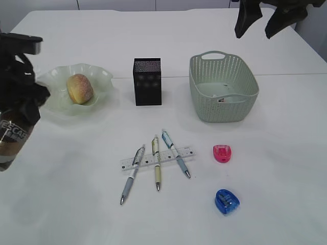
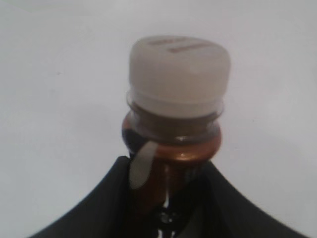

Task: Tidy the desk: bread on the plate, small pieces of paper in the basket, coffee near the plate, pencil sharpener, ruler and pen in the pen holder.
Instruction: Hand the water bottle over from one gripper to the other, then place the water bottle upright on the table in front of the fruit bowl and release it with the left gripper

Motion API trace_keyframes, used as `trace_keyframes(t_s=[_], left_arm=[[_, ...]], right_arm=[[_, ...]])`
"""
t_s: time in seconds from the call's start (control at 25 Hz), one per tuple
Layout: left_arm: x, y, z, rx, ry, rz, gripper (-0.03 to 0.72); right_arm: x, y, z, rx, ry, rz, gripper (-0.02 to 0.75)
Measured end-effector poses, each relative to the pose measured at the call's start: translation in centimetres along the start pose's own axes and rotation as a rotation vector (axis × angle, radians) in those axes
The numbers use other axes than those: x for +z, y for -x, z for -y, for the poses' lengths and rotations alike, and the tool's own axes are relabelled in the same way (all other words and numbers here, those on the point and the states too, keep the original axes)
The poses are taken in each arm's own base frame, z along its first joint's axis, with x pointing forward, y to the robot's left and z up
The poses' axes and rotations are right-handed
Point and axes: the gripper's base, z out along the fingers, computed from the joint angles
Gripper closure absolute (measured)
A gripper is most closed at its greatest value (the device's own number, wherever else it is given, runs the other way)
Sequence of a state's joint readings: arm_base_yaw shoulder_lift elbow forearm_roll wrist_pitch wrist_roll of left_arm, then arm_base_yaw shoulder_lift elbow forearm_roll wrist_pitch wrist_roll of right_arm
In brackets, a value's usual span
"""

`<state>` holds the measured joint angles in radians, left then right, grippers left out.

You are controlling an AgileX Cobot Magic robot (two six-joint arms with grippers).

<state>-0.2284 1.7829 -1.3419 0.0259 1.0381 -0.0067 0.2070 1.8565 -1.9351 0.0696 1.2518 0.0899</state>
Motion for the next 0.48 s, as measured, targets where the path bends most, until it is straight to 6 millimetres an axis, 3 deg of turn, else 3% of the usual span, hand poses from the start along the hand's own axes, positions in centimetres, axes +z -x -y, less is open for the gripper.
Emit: trace_keyframes(t_s=[0.2,0.32,0.48], left_arm=[[-2.9,-3.8,-0.6,-0.02,0.003,0.384,0.428],[-2.6,-5.7,-0.8,-0.033,0.004,0.612,0.428],[-0.4,-7.1,-1.0,-0.041,0.009,0.81,0.428]], right_arm=[[0.0,0.0,0.1,-0.005,-0.01,0.001,0.259],[0.0,0.0,0.1,-0.005,-0.011,0.001,0.259],[0.0,0.0,0.1,-0.01,-0.014,0.001,0.259]])
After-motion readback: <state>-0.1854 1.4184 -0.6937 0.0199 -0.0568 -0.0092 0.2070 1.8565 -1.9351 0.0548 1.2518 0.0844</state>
